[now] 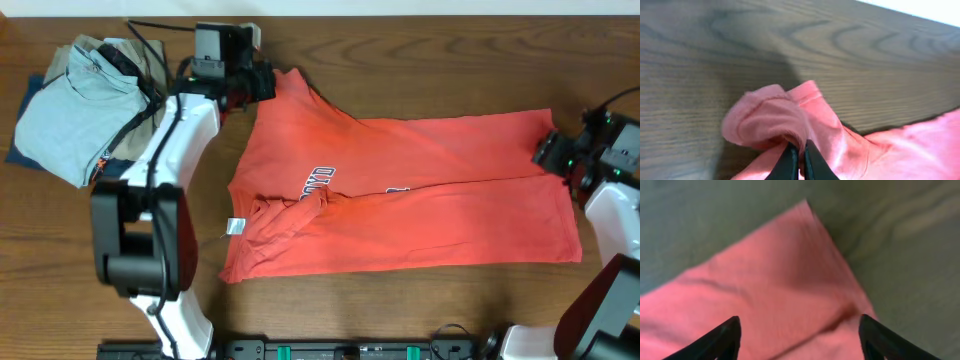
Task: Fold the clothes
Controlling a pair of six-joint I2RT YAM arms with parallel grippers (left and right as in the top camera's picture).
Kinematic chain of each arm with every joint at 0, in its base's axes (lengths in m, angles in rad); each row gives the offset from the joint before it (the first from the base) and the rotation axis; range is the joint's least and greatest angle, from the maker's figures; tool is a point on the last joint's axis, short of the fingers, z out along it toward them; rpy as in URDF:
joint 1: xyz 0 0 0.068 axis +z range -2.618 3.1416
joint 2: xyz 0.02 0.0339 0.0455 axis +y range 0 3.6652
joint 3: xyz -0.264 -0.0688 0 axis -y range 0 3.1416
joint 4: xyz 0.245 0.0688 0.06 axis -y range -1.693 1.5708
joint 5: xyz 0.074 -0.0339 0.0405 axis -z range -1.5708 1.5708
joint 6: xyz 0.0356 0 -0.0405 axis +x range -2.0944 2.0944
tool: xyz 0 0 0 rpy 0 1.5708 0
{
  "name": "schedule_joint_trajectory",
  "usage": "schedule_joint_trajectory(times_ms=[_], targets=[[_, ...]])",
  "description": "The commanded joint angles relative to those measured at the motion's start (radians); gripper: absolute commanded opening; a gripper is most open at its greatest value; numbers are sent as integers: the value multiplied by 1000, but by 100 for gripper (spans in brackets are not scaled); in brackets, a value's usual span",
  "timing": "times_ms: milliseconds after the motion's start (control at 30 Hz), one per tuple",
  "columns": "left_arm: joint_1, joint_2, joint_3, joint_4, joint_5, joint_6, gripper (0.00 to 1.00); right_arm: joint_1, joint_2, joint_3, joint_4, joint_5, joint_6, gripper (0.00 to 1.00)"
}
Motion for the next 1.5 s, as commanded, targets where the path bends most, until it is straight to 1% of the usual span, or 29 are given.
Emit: schedule_joint_trajectory(times_ms=[0, 200, 467, 767, 867, 967, 1167, 1300, 1333, 1367, 1433, 1467], targets=[[7, -2, 13, -46, 14, 6, 6, 10, 55, 66, 10, 17, -35, 75], [7, -2, 13, -109, 13, 7, 6, 17, 170, 108, 106, 16, -41, 76], [7, -2, 12, -138, 13, 7, 6, 24, 316, 109, 294, 16, -41, 77], [7, -1, 12, -162, 10, 12, 6, 76, 461, 109, 529, 17, -41, 78], [7, -1, 12, -165, 10, 15, 6, 81, 499, 109, 572, 30, -40, 78], [7, -1, 12, -165, 10, 15, 6, 81, 527, 109, 597, 85, -33, 78], [7, -1, 12, -165, 10, 19, 6, 80, 535, 109, 615, 129, -33, 78], [7, 0, 12, -165, 10, 18, 6, 81, 536, 109, 610, 128, -33, 69], [7, 0, 12, -165, 10, 19, 6, 81, 536, 109, 604, 129, -33, 61], [7, 0, 12, -165, 10, 18, 6, 81, 536, 109, 596, 128, -33, 50], [7, 0, 12, -165, 10, 19, 6, 81, 536, 109, 583, 129, -33, 34], [7, 0, 12, -165, 10, 18, 6, 81, 536, 109, 579, 129, -33, 28]])
